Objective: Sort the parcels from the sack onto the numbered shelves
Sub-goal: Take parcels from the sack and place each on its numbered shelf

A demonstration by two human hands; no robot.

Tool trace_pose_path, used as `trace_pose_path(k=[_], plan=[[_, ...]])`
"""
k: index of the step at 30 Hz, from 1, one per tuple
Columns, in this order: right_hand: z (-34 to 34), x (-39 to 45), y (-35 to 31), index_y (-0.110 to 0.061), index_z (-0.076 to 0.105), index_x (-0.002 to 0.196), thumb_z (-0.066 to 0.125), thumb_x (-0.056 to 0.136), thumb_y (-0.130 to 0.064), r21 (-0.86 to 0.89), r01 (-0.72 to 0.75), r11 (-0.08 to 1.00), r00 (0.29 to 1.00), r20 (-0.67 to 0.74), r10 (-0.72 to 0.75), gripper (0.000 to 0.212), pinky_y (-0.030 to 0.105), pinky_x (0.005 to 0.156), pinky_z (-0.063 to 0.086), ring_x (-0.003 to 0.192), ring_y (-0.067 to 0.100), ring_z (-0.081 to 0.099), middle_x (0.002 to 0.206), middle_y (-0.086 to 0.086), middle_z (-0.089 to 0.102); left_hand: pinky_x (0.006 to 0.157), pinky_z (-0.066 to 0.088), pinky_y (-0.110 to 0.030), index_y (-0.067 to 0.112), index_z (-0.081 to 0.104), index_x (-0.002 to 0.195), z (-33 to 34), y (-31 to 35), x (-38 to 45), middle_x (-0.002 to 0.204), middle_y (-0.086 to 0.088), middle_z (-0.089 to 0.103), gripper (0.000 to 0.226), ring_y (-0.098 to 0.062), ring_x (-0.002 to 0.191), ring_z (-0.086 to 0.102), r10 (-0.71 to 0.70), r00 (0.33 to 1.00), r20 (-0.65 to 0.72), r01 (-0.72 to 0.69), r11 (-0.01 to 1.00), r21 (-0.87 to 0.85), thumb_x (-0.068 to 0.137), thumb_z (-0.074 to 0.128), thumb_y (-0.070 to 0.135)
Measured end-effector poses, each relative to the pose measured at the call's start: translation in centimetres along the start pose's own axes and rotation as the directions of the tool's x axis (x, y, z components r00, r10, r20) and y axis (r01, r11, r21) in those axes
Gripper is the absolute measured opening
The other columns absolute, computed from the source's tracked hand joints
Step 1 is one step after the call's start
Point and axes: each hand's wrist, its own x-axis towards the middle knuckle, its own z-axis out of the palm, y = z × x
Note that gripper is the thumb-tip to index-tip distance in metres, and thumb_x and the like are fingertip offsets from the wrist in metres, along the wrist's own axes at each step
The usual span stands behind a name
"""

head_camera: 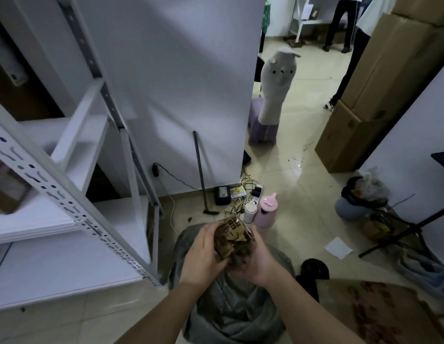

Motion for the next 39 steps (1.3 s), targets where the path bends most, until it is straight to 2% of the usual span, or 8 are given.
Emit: trace_pose_path(k=[5,12,16,20,24,27,32,39], plan=[[1.8,-1.0,1.0,-0.009,0.063,0.126,0.033,0.092,-0.065,0.149,0.023,0.989,0.993,0.114,-0.041,0.072,0.046,0.088,0.047,0.121,0.036,0.053,0.124,0.022,0.063,0.105,0.045,-0.03,0.02,0.029,0.144,-0.5,0.1,-1.2,0.14,-0.003,0.042,0.092,-0.016,0.129,0.044,0.064,0.997,-0.052,-0.062,0.997,0.039,0.067,0.08,0.028],[4.1,-1.1,1.5,-0.013,0.066,0.12,0.057,0.086,-0.051,0.032,0.249,0.968,0.968,-0.033,-0.248,0.051,0.046,0.094,0.051,0.108,0.034,0.063,0.108,0.017,0.071,0.103,0.039,-0.021,0.028,0.033,0.143,-3.7,1.1,-2.7,0.135,0.012,0.039,0.065,0.0,0.121,0.043,-0.183,0.978,0.101,0.201,0.955,-0.218,0.087,0.059,0.048],[5.5,-2.1,1.5,-0.027,0.056,0.127,0.067,0.079,-0.054,-0.146,0.352,0.925,0.931,-0.045,-0.362,0.056,0.041,0.08,0.057,0.103,0.029,0.067,0.111,0.008,0.071,0.107,0.041,-0.041,0.035,0.052,0.123,-5.0,1.9,-2.5,0.131,0.002,0.053,0.068,-0.013,0.118,0.053,-0.494,0.831,0.257,0.534,0.576,-0.619,0.071,0.053,0.079],[6.6,-3.9,2.4,-0.03,0.051,0.128,0.073,0.071,-0.056,-0.263,0.405,0.876,0.911,0.036,-0.41,0.067,0.049,0.092,0.052,0.105,0.029,0.065,0.114,0.006,0.069,0.101,0.046,-0.042,0.02,0.049,0.131,-7.1,3.0,-3.3,0.12,-0.002,0.061,0.061,-0.019,0.11,0.059,-0.537,0.754,0.379,0.611,0.36,-0.705,0.085,0.053,0.059],[7.5,-6.0,4.4,-0.026,0.047,0.132,0.07,0.08,-0.048,-0.318,0.421,0.85,0.905,0.083,-0.417,0.061,0.05,0.093,0.052,0.104,0.029,0.064,0.116,0.008,0.066,0.065,0.046,-0.024,0.012,0.044,0.129,-9.3,4.1,-5.5,0.098,0.002,0.056,0.047,-0.01,0.084,0.056,-0.561,0.744,0.364,0.612,0.352,-0.709,0.096,0.048,0.044],[8.4,-7.8,6.1,-0.024,0.047,0.132,0.064,0.086,-0.047,-0.343,0.421,0.84,0.906,0.129,-0.402,0.054,0.047,0.091,0.053,0.102,0.028,0.065,0.116,0.009,0.066,0.056,0.046,-0.022,0.009,0.041,0.138,-10.9,5.0,-7.6,0.11,-0.005,0.06,0.055,-0.01,0.08,0.057,-0.627,0.702,0.339,0.63,0.323,-0.706,0.096,0.049,0.043],[10.2,-10.7,9.6,-0.029,0.046,0.134,0.057,0.09,-0.049,-0.439,0.431,0.789,0.902,0.23,-0.364,0.05,0.046,0.096,0.05,0.106,0.025,0.063,0.121,0.006,0.063,0.049,0.048,-0.018,0.011,0.05,0.128,-14.2,5.2,-11.8,0.105,-0.007,0.065,0.044,-0.011,0.078,0.062,-0.665,0.673,0.323,0.631,0.289,-0.72,0.097,0.047,0.043],[16.3,-13.1,14.8,-0.02,0.045,0.126,0.061,0.09,-0.041,-0.511,0.436,0.741,0.9,0.264,-0.347,0.044,0.035,0.078,0.054,0.093,0.022,0.064,0.103,0.004,0.064,0.069,0.049,-0.028,0.015,0.05,0.128,-19.6,2.0,-16.2,0.112,-0.01,0.065,0.051,-0.023,0.097,0.063,-0.731,0.641,0.234,0.612,0.303,-0.731,0.095,0.044,0.053]])
